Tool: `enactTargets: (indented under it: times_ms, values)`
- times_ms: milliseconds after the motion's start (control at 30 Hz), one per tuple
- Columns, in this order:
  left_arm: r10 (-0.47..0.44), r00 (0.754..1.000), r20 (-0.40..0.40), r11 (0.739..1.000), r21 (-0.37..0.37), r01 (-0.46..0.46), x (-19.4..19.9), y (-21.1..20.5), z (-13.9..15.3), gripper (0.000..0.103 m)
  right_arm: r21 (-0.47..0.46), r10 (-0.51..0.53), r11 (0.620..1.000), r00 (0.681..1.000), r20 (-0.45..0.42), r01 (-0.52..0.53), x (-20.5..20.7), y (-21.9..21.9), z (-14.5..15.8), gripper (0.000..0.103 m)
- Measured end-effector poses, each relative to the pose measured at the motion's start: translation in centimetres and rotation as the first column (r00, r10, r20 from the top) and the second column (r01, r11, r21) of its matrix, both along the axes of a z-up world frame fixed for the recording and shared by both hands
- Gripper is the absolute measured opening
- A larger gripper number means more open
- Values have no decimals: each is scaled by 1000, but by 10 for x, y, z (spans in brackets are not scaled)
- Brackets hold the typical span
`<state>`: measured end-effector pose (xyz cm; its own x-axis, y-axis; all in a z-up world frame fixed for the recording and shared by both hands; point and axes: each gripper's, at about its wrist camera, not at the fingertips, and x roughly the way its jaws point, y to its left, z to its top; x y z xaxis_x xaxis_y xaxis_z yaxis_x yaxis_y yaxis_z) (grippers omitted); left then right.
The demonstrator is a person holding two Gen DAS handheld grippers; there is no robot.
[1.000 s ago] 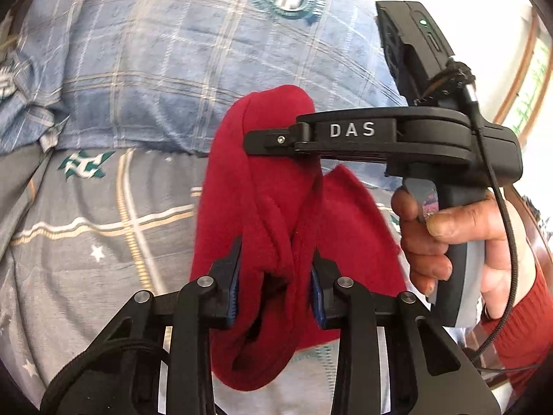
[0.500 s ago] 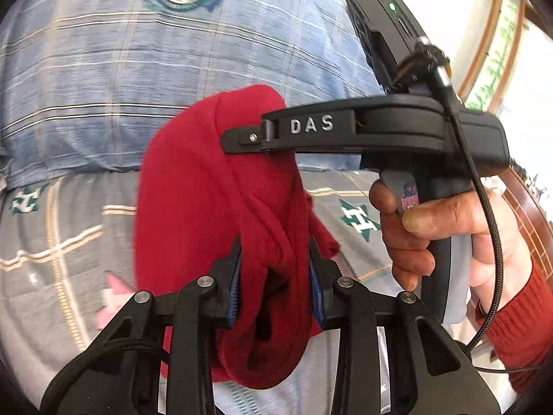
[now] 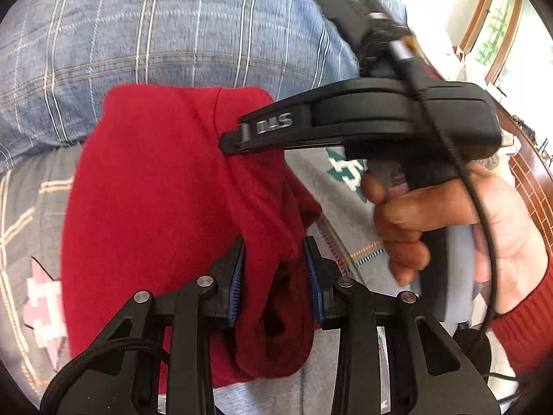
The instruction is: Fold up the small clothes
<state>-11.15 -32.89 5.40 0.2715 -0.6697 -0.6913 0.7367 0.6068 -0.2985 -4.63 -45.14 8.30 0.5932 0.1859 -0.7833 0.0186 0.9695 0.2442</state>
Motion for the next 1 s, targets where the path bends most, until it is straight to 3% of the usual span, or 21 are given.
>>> enactTargets:
  times_ms: [33,100,167,300,400,533,700,767,800,833,900,1000]
  values:
    - [4,1000,4,1000,4,-4,-2,-1,-1,33,-9,-7,1000,1000,-8,7,1,-1,-5,18]
    - [14,1000,-17,1000,6,-14,-4,-1,-2,48,-19,-19,1000,1000,-5,19,3,-3,-14,17]
    - [-14,999,-45,1000,-5,14,-7,5,2,54,10,-26,1000,1000,14,26,0,-8,-16,18]
    - [-51,997,-49,998,-30,50,-14,36,21,54,51,-49,998,998,27,48,-16,-13,-8,32]
    - [-11,999,32,999,-30,12,-18,73,35,54,148,-74,987,996,52,65,-43,-13,5,52]
    - [87,991,98,996,10,-88,-2,108,34,54,214,-33,977,996,84,14,-77,5,12,54]
    - [189,980,60,980,47,-191,22,119,15,54,227,2,974,998,63,-16,-99,32,2,54]
    - [207,978,39,976,62,-209,30,121,5,54,182,4,983,999,34,-10,-96,41,-9,49]
    - [208,978,30,976,65,-209,26,119,0,54,136,8,991,1000,16,-11,-95,47,-13,30]
    - [207,978,22,976,71,-208,25,117,-2,54,101,12,995,1000,8,-12,-92,51,-15,19]
    - [200,980,18,977,79,-200,19,117,-6,54,-1,28,1000,999,17,-28,-97,57,-11,17]
    - [183,983,21,979,83,-184,18,112,-10,54,-52,45,998,996,75,-41,-116,49,5,16]
